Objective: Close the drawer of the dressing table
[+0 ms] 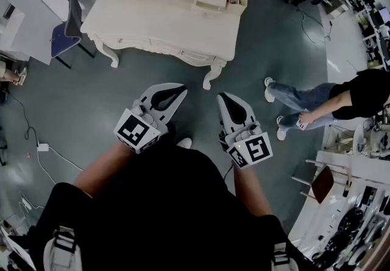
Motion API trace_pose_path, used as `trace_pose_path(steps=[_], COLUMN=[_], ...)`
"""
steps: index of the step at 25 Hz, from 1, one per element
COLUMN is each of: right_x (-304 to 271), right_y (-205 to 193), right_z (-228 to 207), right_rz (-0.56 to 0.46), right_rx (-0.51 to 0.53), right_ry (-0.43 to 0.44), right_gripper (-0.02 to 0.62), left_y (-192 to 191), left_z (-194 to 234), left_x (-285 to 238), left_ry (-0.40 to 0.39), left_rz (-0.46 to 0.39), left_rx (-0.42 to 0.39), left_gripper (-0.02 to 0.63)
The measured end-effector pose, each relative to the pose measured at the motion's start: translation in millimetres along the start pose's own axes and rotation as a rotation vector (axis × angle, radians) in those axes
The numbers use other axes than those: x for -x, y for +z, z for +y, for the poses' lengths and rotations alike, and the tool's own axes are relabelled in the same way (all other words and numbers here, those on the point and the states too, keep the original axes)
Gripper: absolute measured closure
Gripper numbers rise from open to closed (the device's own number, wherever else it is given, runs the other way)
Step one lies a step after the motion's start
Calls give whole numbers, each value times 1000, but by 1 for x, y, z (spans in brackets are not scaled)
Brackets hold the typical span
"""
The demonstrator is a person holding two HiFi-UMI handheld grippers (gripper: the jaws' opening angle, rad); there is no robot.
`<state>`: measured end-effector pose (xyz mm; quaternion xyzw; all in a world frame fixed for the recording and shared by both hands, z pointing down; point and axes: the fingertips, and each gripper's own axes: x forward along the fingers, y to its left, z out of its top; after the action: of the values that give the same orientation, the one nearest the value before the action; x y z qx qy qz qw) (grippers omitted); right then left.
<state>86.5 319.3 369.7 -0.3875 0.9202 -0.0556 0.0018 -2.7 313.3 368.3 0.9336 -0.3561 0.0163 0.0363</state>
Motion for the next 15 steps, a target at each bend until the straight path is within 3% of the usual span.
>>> trace_pose_path(steps=[4, 15], right_x=[9, 16], right_y=[3, 2], right_z=[4, -3], right_rz=[-10, -17], right_rx=[5, -22], right_ry=[-2, -12], right_gripper=[594, 594], left_y=[2, 1], left_z=[-10, -17], left_x=[5, 2], left_ry=[-18, -7], left_rz=[-36, -13], left_rx=[-12, -16], left_gripper=[612, 612])
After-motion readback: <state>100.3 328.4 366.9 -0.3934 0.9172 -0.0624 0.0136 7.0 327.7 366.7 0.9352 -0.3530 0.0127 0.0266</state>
